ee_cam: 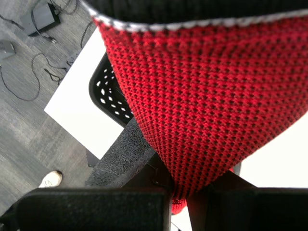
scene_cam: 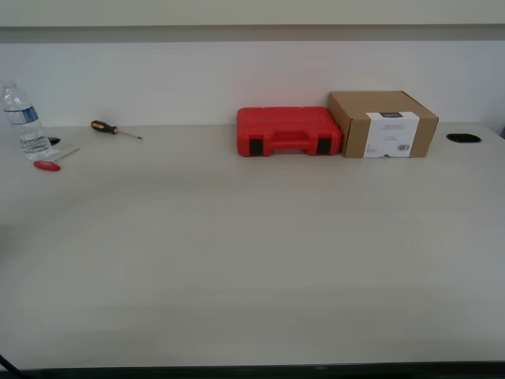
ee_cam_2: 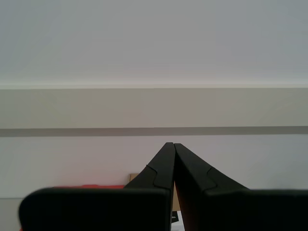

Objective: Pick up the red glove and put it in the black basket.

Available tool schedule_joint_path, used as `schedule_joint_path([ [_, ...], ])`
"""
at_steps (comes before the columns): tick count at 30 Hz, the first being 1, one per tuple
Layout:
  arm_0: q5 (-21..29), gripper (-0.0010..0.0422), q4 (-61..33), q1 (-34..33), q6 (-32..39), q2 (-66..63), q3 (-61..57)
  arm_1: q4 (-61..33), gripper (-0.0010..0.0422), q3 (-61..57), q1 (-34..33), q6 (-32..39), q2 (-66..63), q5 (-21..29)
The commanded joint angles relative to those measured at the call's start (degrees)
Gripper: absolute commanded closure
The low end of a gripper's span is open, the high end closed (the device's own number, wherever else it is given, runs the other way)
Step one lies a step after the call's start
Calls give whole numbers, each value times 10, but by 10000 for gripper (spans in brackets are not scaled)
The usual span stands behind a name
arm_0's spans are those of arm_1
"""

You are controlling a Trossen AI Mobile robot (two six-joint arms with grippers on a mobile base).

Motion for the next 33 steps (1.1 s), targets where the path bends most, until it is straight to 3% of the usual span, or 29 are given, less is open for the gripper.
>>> schedule_joint_path([
  [1,0,412,1,0,2,0,0,-2,413,24,6,-1,35,-2],
  [7,0,412,0,0,2,0,0,-6,413,75,16,-1,74,-10],
  [17,0,412,0,0,2,0,0,-4,412,100,19,10,77,27],
  [19,0,412,0,0,2,0,0,-4,394,100,20,10,77,26],
  [22,0,412,0,0,2,0,0,-12,288,100,21,9,77,26],
  [26,0,412,0,0,2,0,0,-28,101,100,21,-11,77,20],
  [28,0,412,0,0,2,0,0,-40,62,100,21,-17,77,20],
  [30,0,412,0,0,2,0,0,-46,76,100,21,-20,77,20],
  [32,0,412,0,0,2,0,0,-52,133,100,21,-21,77,21],
  [33,0,412,0,0,2,0,0,-60,194,100,20,-21,76,51],
])
